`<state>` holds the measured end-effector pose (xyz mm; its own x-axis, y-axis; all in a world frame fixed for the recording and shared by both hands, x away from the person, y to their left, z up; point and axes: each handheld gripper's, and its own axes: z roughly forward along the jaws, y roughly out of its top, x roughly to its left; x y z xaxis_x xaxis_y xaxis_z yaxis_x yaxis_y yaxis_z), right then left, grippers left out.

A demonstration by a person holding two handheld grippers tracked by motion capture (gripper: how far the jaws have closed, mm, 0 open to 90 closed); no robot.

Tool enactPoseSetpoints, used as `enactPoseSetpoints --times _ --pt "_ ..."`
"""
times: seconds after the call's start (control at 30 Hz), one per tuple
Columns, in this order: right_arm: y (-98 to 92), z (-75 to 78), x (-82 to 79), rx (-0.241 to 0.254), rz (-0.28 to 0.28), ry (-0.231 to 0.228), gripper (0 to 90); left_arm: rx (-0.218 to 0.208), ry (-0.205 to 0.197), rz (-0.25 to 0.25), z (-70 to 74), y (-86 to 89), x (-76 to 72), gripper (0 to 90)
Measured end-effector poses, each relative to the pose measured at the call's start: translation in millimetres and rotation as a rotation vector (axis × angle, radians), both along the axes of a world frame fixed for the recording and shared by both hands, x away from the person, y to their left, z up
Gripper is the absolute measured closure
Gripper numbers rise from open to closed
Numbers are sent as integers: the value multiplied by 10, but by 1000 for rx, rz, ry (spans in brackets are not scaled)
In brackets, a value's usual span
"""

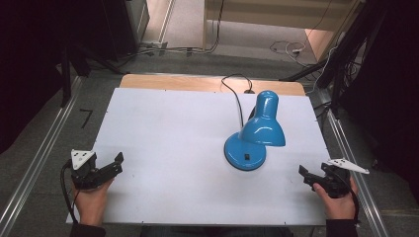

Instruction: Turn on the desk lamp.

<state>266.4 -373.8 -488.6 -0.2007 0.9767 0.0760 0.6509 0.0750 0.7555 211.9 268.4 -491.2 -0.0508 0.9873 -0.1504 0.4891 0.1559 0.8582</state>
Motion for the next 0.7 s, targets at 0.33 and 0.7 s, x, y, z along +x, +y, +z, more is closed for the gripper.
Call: enactPoseSetpoints --times 0.33,0.7 --pt "37 -4 10 4 4 2 115 -3 8 -13 -10 -10 18 125" --pt "63 7 9 11 23 -6 115 -3 9 -19 -8 -21 18 126"
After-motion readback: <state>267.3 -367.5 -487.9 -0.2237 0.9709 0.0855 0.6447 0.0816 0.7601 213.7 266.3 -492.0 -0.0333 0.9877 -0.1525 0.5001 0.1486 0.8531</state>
